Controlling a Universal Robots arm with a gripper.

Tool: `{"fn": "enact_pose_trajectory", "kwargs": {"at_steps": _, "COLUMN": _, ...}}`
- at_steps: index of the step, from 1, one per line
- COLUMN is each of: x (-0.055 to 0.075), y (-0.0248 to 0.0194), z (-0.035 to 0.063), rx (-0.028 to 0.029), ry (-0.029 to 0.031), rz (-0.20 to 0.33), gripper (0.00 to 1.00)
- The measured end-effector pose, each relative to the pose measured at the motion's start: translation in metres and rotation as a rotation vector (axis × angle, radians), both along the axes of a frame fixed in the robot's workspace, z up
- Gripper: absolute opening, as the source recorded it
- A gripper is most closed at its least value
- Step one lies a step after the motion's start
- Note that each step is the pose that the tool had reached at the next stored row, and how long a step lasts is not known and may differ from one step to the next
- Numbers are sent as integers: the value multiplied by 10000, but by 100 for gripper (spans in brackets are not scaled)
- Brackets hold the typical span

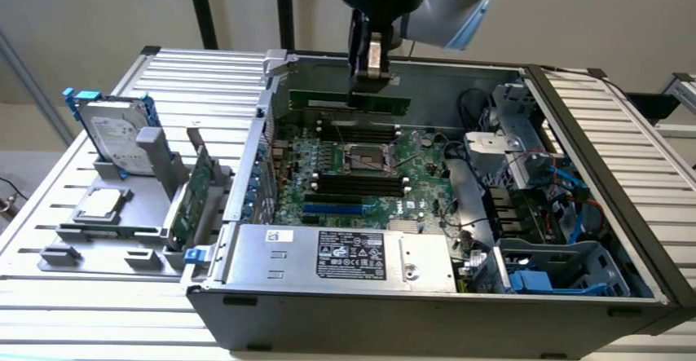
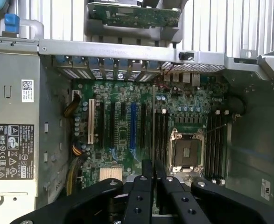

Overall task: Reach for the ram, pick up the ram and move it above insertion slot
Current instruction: 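Pick up the ram and move it above insertion slot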

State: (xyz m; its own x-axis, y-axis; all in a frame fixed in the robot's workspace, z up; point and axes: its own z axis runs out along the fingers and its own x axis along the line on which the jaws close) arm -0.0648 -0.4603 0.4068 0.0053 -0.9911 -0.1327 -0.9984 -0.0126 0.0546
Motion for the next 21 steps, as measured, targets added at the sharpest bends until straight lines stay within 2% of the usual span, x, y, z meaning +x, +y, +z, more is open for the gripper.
{"fn": "enact_pose_trajectory", "kwargs": {"at_steps": 5, "x": 83, "y": 89, "z": 0, "rx": -123, "ry": 1, "rz": 0, "gripper": 13}}
{"fn": "enact_pose_trajectory", "kwargs": {"at_steps": 8, "x": 109, "y": 117, "z": 0, "rx": -215, "ry": -11, "rz": -2, "gripper": 13}}
{"fn": "enact_pose_trajectory", "kwargs": {"at_steps": 11, "x": 122, "y": 130, "z": -2, "rx": -276, "ry": -58, "rz": -2, "gripper": 13}}
{"fn": "enact_pose_trajectory", "kwargs": {"at_steps": 15, "x": 126, "y": 134, "z": -4, "rx": -285, "ry": -189, "rz": -6, "gripper": 13}}
{"fn": "enact_pose_trajectory", "kwargs": {"at_steps": 21, "x": 125, "y": 134, "z": -3, "rx": -287, "ry": -202, "rz": -7, "gripper": 13}}
